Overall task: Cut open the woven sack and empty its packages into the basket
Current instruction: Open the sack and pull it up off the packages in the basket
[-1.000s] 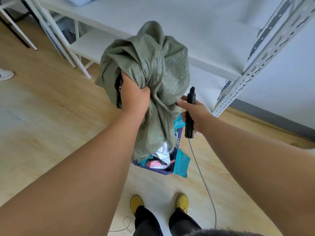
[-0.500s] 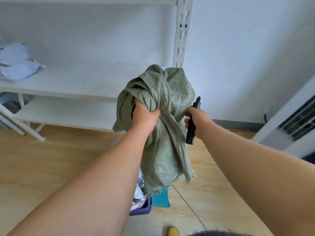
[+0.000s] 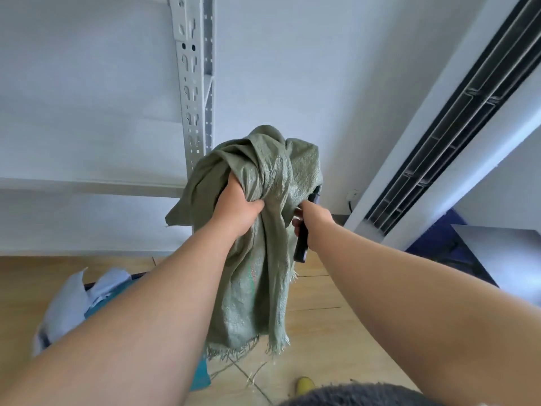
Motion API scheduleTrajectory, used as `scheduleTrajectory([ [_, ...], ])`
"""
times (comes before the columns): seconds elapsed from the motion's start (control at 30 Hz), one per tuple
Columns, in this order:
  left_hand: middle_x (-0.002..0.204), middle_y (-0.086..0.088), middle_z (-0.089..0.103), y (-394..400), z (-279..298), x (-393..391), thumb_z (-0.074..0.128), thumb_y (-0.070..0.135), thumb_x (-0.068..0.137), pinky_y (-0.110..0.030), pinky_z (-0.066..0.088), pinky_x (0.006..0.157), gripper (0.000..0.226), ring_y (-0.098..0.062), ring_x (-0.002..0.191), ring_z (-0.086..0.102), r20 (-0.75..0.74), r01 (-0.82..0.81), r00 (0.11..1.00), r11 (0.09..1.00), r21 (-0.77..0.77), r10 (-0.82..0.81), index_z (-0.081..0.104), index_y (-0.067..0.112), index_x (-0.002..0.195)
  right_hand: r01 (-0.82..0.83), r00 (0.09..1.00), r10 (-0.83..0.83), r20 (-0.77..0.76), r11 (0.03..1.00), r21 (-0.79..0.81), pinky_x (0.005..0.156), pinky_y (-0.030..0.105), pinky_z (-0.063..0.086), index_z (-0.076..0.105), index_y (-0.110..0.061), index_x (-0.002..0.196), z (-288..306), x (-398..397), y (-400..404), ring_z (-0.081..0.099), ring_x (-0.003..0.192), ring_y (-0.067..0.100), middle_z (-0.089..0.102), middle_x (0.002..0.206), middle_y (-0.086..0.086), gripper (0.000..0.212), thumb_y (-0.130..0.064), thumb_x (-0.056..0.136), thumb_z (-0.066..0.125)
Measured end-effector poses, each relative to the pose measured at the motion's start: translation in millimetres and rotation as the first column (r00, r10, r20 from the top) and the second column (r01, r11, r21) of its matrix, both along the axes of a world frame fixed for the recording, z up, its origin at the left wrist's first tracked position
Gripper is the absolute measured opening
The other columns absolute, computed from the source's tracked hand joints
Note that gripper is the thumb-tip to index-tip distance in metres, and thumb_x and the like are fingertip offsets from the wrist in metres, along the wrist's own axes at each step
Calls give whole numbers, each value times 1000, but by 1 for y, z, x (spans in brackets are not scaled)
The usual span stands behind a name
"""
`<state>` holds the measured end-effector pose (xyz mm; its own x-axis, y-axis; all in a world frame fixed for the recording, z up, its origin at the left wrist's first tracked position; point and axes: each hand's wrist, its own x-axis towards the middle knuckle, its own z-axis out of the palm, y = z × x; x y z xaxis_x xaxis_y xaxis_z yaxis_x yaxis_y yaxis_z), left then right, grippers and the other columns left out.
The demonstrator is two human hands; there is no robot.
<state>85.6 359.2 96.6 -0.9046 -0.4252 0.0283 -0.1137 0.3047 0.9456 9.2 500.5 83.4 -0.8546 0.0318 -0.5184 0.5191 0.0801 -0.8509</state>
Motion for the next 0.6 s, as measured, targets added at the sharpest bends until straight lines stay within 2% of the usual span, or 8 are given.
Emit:
scheduleTrajectory([
  [0.1,139,3,49,15,-17,-37,66,14,87,-20,29,96,76,-19,127,47,-4,-25,1000,1000,16,25,25,24,149,-47,999,48,0,995,82,48,24,39,55,-7,97,-14,-45,15,44,45,17,55,65,8,11,-8,89,48],
  [0.17,140,2,49,26,-36,-64,66,14,86,-19,29,96,77,-19,127,47,2,-66,998,997,42,66,23,24,150,-74,997,75,1,988,133,49,24,42,58,-7,98,-28,-81,25,46,44,17,56,65,7,14,-8,89,47],
  [0.33,140,3,49,49,-105,-113,66,15,87,-19,28,95,77,-18,128,46,86,-104,992,987,124,94,23,24,150,-65,996,54,70,984,165,43,24,38,50,-13,81,-87,-153,42,42,42,16,48,54,5,10,-7,88,47],
  [0.5,140,2,49,42,-186,-131,66,18,87,-28,35,105,78,-20,128,48,227,-87,973,975,206,38,22,26,150,29,990,-59,126,974,224,46,26,38,54,-16,95,-169,-176,32,41,46,15,49,62,3,6,-13,91,51],
  [0.6,140,0,51,33,-240,-140,66,16,87,-33,37,107,77,-23,127,49,308,-86,951,970,226,13,22,25,150,55,982,-105,157,955,291,49,28,39,56,-17,103,-225,-182,21,42,47,16,50,63,4,16,-12,90,47],
])
